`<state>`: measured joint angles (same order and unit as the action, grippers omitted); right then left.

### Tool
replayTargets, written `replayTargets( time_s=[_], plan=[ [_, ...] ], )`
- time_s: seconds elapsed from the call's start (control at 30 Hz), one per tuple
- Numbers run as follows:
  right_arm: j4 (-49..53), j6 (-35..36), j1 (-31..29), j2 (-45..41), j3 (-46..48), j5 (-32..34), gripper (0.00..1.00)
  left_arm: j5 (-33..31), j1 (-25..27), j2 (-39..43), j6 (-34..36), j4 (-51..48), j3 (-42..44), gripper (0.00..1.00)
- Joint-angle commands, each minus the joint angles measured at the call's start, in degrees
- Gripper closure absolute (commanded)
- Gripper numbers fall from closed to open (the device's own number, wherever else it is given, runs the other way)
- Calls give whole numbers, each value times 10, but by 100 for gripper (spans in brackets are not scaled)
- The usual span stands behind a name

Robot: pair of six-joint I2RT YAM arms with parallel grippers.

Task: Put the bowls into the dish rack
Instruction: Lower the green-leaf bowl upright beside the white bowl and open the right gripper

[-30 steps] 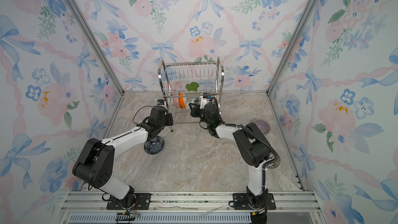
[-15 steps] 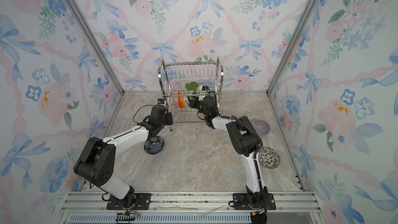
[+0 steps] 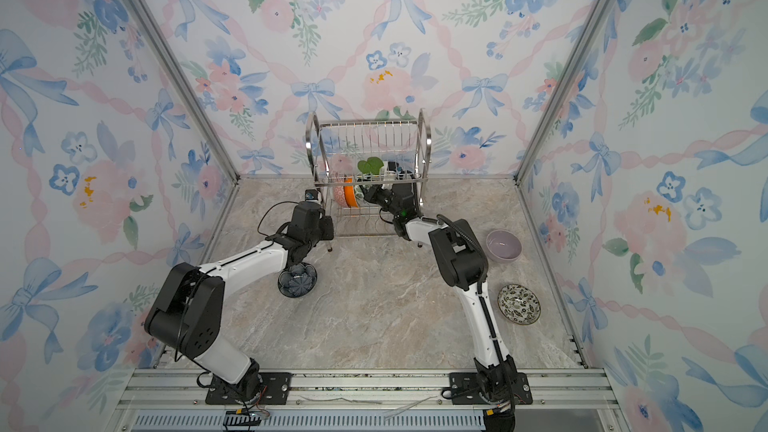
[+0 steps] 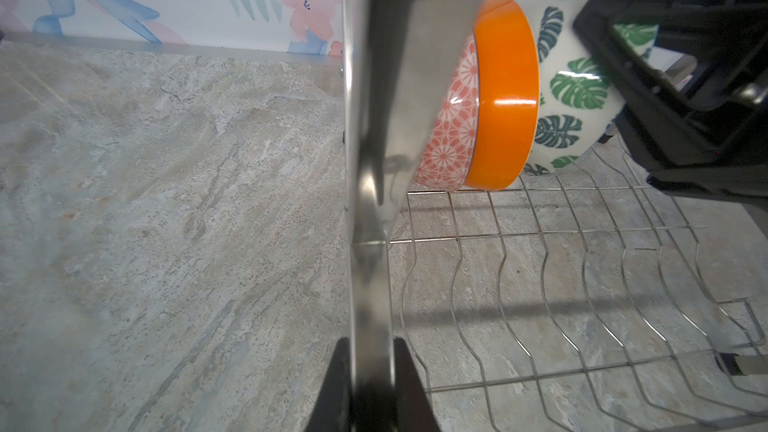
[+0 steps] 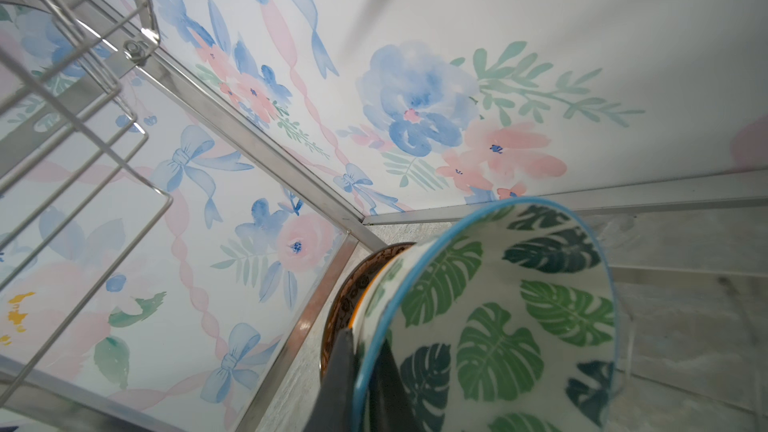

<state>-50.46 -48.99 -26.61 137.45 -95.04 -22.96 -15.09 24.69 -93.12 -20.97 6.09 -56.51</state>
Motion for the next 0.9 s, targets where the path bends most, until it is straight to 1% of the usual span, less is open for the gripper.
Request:
replayTargets(
  time_s=[0.0,0.3,0.5,0.57,0.67,0.7,0.73,0.77,0.87],
  plan=[
    [-63,-23,2,14,-24,-37,100,10,4,-20,31,-17,-9,100],
    [-28,-4,-1,27,-31,-27,100,8,4,-20,33,-21,-9,100],
    [14,28,1,21,-33,-18,100,5,6,-17,33,-23,-9,100],
    [30,42,2,15,-30,-16,95,5,5,-17,34,-23,-8,100],
    [50,58,2,5,-24,-11,94,2,7,-16,34,-23,-8,100],
    [56,63,3,2,-20,-9,90,2,8,-15,35,-24,-9,100],
    [59,69,4,-1,-17,-8,84,2,8,-15,35,-23,-9,100],
    [64,73,5,-5,-15,-7,81,1,9,-14,35,-23,-8,100],
    [73,82,7,-15,-7,-5,80,-2,10,-14,35,-23,-8,100]
  ],
)
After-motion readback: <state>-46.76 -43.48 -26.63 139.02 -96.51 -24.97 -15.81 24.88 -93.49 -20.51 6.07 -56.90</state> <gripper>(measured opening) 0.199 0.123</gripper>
